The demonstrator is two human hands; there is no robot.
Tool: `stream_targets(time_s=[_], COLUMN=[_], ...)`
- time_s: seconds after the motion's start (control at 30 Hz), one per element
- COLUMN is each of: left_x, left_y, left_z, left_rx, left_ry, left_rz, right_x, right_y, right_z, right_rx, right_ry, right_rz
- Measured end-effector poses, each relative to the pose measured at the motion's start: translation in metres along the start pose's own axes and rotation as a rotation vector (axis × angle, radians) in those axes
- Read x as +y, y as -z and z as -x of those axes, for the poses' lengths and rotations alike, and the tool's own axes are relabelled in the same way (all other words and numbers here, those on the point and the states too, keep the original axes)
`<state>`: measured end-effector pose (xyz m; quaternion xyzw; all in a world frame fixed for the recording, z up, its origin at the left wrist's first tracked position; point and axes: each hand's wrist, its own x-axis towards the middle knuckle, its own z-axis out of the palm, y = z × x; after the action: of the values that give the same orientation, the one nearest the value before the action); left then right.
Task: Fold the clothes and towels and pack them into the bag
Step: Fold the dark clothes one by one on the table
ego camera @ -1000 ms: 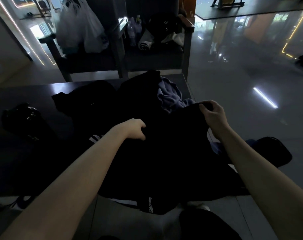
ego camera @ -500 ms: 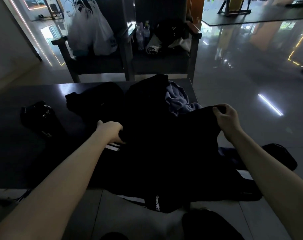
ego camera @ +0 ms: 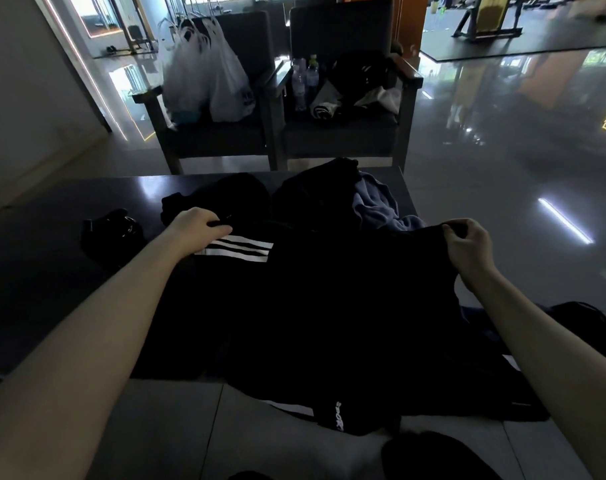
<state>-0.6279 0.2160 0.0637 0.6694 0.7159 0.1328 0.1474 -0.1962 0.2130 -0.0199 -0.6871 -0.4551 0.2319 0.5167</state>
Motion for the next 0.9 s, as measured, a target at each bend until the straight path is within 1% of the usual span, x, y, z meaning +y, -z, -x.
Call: stream_targets(time_s=[0.1, 0.27, 0.3, 0.43, 0.5, 0.57, 0.6, 0.67, 0.7, 0.77, 0.83, 0.9], left_x=[-0.002, -0.007, -0.009, -0.019, -0.024, -0.028, -0.030, -0.034, -0.036, -0.038, -0.038, -0.037], left_y=[0.002, -0.012, -0.019, -0.056, -0.069, -0.073, -0.074, -0.077, -0.078, -0.084, -0.091, -0.097], left_z=[-0.013, -0.034, -0.037, -0.040, -0.035, -0.029, -0.027, -0.025, -0.025, -0.025, -0.026, -0.026], left_rx=[0.104, 0.216, 0.201, 0.045, 0.064, 0.100, 0.083, -0.035, -0.087, -0.143, -0.149, -0.157], left_ry=[0.038, 0.201, 0.227, 0.260, 0.271, 0.195, 0.133, 0.032, 0.013, 0.048, 0.076, 0.074], left_rz=[0.050, 0.077, 0.068, 0.037, 0.024, -0.012, -0.034, -0.113, -0.148, -0.126, -0.063, -0.069], right_x=[-0.002, -0.004, -0.002, 0.011, 0.017, 0.019, 0.020, 0.021, 0.021, 0.019, 0.018, 0.015], right_y=[-0.008, -0.026, -0.030, -0.041, -0.042, -0.040, -0.040, -0.038, -0.037, -0.035, -0.033, -0.031], right_z=[-0.005, -0.014, -0.015, -0.016, -0.014, -0.012, -0.011, -0.011, -0.010, -0.009, -0.009, -0.009], right_rx=[0.005, 0.017, 0.013, -0.011, -0.029, -0.035, -0.034, -0.031, -0.026, 0.001, 0.022, 0.036], right_ry=[0.017, 0.034, 0.031, 0.008, -0.005, -0.029, -0.037, -0.040, -0.037, -0.029, -0.009, 0.024], right_rz=[0.006, 0.067, 0.098, 0.161, 0.169, 0.162, 0.158, 0.156, 0.158, 0.158, 0.146, 0.143])
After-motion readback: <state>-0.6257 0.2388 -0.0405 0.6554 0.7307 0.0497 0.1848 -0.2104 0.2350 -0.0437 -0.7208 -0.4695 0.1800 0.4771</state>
